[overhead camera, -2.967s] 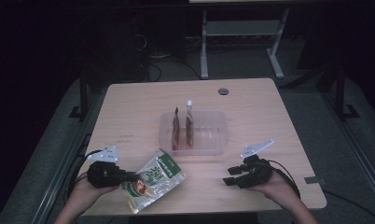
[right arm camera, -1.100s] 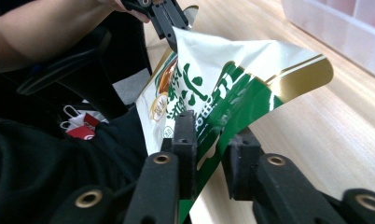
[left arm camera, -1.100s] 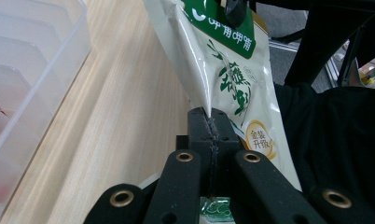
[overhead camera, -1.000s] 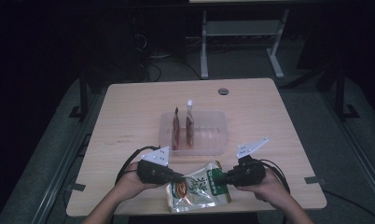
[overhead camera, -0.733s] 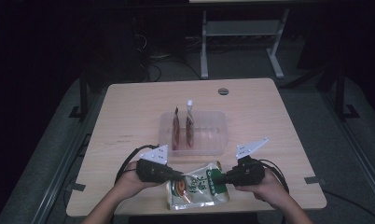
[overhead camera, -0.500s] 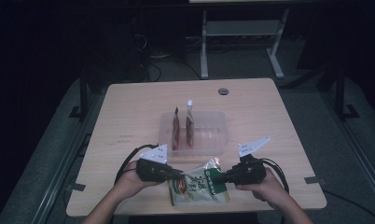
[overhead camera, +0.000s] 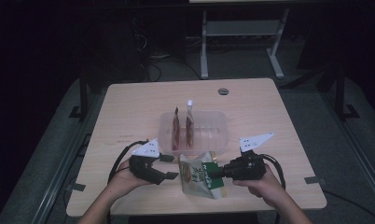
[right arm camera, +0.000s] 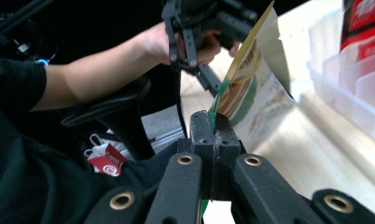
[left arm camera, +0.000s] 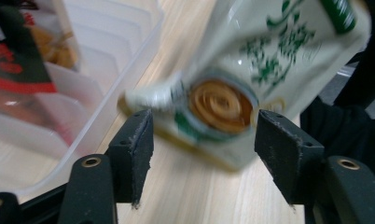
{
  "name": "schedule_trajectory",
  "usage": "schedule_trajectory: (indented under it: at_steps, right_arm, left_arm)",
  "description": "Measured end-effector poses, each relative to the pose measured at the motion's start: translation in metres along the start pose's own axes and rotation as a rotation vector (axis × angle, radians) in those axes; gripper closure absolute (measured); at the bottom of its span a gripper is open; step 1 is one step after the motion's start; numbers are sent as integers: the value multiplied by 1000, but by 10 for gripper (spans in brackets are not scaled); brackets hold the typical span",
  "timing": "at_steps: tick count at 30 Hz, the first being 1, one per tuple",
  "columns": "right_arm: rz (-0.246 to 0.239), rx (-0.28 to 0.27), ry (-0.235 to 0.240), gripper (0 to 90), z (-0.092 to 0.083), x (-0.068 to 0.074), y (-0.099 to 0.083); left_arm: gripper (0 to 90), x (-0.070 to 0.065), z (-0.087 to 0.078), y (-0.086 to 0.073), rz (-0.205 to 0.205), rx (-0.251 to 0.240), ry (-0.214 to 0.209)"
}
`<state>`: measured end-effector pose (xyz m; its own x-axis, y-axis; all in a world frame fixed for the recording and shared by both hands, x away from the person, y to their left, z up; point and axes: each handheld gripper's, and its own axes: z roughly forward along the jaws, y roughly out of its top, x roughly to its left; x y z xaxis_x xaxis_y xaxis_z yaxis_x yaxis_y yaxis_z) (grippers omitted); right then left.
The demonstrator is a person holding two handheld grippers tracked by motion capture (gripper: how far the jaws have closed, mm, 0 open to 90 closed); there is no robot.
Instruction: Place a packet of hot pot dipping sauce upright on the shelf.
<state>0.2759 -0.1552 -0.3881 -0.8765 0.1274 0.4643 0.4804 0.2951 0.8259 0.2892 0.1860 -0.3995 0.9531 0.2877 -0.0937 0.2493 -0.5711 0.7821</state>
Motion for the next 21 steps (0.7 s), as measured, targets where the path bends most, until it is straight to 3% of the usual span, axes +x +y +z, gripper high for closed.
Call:
schedule_trajectory:
  at_steps: [7, 12, 21]
  right_arm:
    - [-50, -33, -26, 900, -5, 6, 11]
    - [-55, -76, -42, 900, -11, 8, 19]
    - [-91, -151, -70, 900, -22, 9, 42]
  left_arm:
    - [339, -1, -3, -11, 1, 37, 3]
    - [318, -1, 1, -17, -13, 56, 5]
    - [279, 0, 4, -20, 1, 86, 8]
